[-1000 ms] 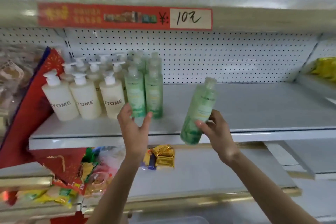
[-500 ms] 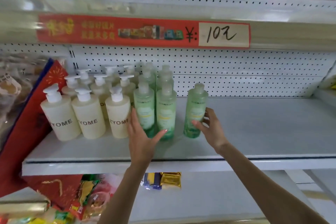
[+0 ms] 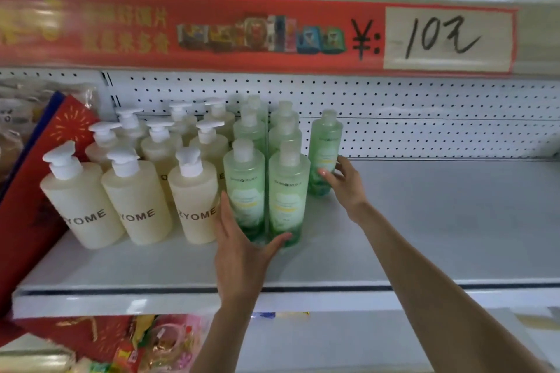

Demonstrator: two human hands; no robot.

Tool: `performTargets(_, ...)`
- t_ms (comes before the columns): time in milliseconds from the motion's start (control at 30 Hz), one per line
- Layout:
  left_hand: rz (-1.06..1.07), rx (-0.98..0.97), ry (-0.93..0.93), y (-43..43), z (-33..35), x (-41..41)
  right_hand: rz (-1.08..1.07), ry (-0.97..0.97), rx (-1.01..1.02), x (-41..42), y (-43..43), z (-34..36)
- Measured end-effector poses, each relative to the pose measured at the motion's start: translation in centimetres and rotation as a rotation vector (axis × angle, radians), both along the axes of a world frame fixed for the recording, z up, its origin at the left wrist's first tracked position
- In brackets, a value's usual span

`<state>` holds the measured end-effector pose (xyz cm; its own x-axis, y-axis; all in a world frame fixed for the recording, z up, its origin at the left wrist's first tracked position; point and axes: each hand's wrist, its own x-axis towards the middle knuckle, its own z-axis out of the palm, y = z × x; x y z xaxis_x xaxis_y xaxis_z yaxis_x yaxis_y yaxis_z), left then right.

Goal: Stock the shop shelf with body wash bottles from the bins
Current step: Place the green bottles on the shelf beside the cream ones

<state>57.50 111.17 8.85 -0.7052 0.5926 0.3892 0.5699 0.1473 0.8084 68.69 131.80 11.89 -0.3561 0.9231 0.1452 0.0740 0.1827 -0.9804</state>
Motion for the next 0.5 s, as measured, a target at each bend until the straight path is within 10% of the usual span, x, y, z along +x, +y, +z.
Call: performTargets(500, 0.047, -0.139, -0.005, 0.0, 0.3, 0.3, 0.036, 0.000, -0.021, -2.7, 2.4, -0.1)
